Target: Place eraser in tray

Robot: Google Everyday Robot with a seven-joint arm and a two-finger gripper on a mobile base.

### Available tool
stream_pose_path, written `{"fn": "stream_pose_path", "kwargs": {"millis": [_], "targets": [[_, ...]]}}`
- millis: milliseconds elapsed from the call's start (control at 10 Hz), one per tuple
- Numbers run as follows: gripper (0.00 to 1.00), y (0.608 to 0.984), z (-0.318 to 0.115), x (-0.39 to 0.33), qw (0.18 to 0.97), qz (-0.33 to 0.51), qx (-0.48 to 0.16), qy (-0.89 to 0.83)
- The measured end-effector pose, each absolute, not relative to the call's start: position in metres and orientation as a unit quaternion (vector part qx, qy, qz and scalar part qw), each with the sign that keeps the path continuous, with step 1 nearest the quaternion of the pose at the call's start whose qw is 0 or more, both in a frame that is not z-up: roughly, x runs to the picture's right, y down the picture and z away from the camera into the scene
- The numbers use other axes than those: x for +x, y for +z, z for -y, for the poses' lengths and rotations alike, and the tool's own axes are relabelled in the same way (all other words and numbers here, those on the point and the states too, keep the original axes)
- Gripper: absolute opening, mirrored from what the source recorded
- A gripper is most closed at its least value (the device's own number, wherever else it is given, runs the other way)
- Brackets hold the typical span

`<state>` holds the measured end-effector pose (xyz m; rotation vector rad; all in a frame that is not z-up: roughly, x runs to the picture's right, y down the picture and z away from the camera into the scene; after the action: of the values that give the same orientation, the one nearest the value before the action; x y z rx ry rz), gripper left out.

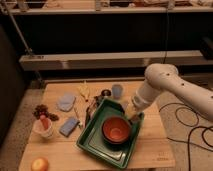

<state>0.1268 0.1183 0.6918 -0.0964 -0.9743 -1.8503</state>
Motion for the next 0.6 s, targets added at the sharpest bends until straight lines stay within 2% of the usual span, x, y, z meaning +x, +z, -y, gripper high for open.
{"fn": "stream_pose_path", "kwargs": {"millis": [600], "targets": [[0.00, 0.730, -0.135, 0.136, 0.469, 0.384, -0.014, -0.795]]}}
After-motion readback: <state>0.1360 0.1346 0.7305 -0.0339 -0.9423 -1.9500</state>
